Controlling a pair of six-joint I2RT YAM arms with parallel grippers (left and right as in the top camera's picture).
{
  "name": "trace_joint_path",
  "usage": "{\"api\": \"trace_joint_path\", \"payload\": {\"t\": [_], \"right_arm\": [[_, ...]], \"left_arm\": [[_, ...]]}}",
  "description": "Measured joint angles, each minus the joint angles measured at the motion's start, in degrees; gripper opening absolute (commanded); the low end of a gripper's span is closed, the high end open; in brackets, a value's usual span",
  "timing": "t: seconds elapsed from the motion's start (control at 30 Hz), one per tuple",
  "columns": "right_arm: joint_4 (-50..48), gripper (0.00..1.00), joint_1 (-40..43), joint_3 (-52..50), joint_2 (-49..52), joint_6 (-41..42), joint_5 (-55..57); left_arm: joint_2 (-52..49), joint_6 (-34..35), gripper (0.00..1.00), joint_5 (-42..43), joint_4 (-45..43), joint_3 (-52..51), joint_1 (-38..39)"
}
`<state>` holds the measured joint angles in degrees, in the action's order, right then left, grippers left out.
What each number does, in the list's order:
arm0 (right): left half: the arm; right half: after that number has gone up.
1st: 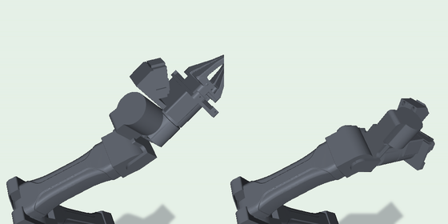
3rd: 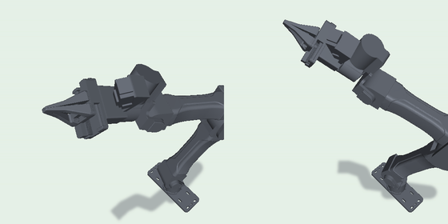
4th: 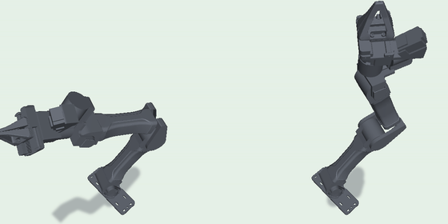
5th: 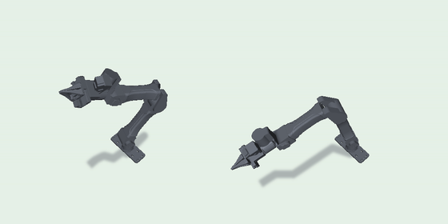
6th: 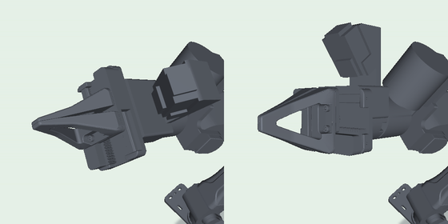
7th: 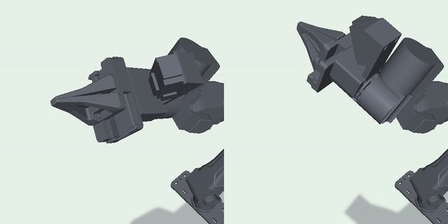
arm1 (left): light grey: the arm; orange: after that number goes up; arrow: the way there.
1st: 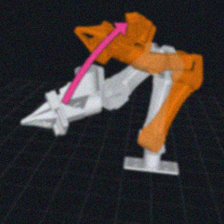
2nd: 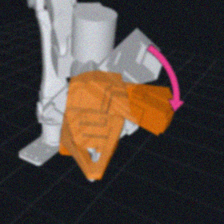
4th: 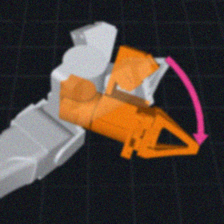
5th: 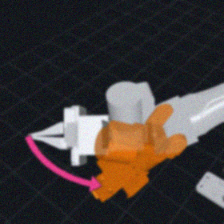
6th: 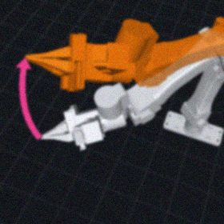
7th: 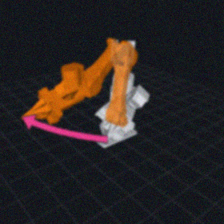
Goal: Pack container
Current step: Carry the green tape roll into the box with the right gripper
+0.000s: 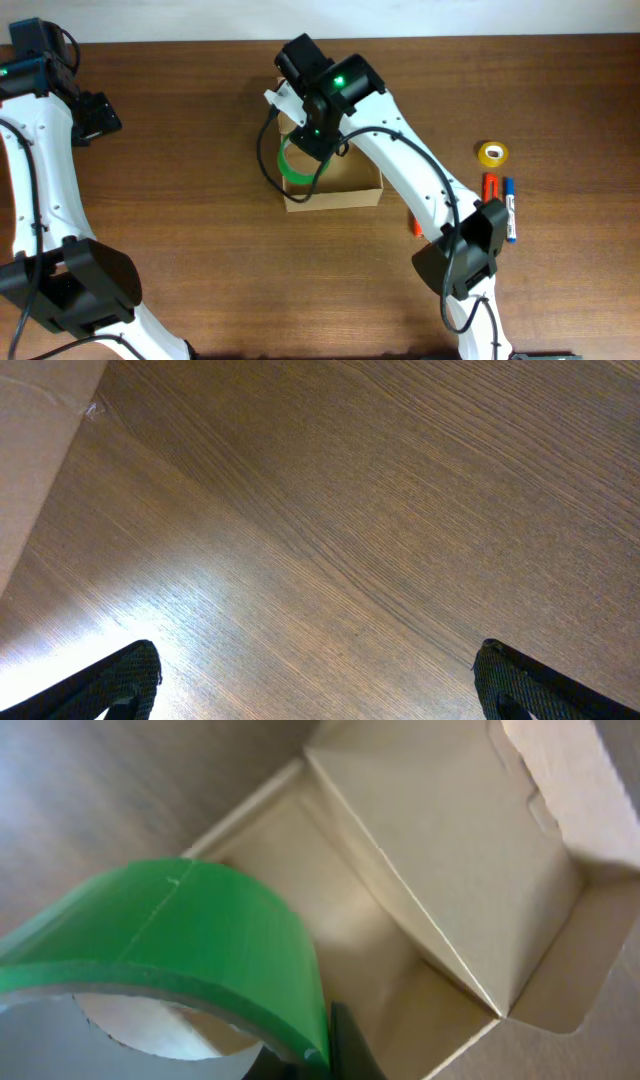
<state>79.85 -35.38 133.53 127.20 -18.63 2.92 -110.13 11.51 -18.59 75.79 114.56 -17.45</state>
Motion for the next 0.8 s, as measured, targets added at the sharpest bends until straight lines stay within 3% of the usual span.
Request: {"api": "trace_joint_path", "payload": {"t": [0.27,0.8], "right_arm": [[-5.6,0.04,1.7,-3.5,0.1,4.0,2.3],[-3.6,0.03,2.0,-4.2,9.1,5.1,2.2]], "left_arm": [[0.0,0.0,1.0,0.0,0.0,0.0,0.0],[0.0,0.0,1.0,0.0,0.0,0.0,0.0]]}}
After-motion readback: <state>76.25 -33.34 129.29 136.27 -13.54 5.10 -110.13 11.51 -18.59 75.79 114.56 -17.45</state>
